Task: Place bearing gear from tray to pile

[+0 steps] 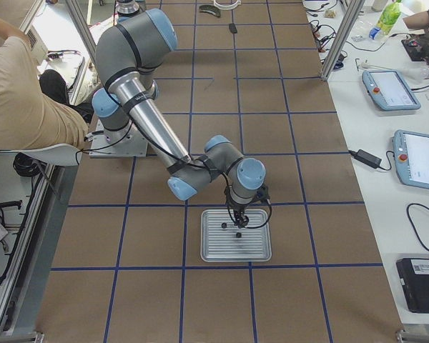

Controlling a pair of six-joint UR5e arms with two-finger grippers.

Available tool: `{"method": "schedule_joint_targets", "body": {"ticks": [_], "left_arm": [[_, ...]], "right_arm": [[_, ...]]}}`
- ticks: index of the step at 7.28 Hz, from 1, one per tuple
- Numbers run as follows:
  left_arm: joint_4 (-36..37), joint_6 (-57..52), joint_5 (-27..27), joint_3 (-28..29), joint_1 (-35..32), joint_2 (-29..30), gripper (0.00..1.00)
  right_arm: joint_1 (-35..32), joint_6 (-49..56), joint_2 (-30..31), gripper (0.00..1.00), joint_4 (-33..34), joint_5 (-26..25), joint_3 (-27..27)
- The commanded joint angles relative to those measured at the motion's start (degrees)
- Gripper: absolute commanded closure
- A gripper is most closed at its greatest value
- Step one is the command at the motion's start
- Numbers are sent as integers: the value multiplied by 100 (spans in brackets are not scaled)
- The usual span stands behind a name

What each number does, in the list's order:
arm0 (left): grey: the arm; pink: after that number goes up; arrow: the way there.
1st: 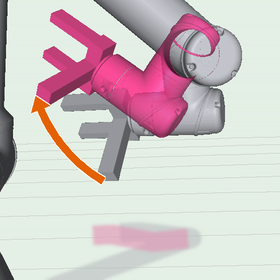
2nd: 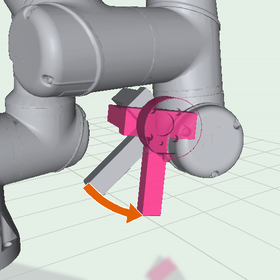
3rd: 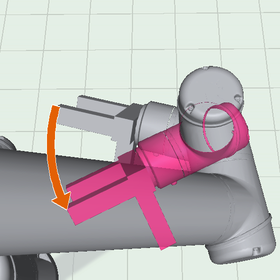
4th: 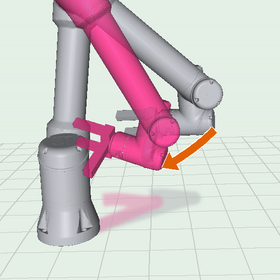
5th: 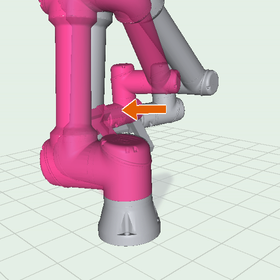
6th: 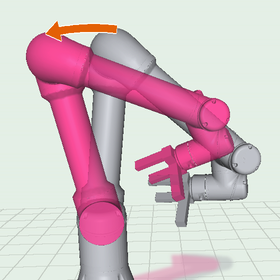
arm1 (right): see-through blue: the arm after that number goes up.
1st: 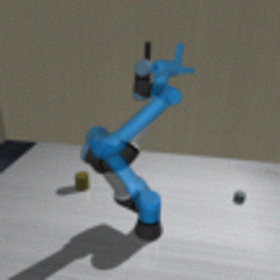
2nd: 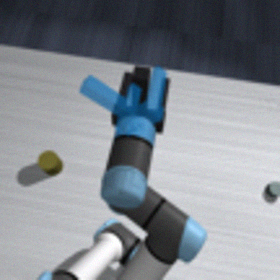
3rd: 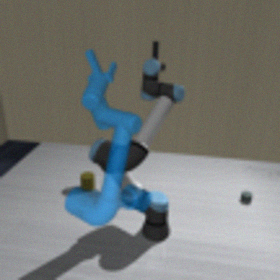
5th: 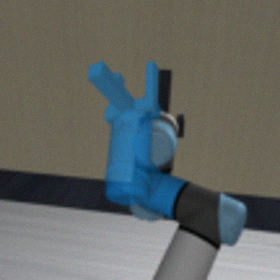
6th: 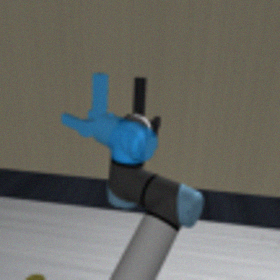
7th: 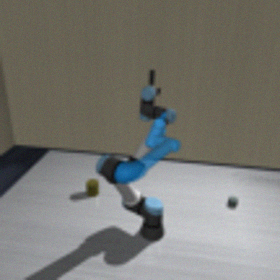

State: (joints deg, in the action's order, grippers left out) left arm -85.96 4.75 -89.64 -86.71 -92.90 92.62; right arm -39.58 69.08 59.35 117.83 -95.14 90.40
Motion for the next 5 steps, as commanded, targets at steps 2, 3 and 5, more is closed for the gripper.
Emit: {"method": "schedule_joint_targets", "body": {"ticks": [2, 3, 5], "left_arm": [[0, 0, -1, -4, 0, -7, 0], [0, 0, -1, -4, 0, -7, 0], [0, 0, -1, -4, 0, -7, 0]], "right_arm": [[117, 70, -143, 29, 12, -205, 13], [117, 79, -152, 33, 12, -338, 21], [135, 79, -301, 33, 56, -339, -5]]}}
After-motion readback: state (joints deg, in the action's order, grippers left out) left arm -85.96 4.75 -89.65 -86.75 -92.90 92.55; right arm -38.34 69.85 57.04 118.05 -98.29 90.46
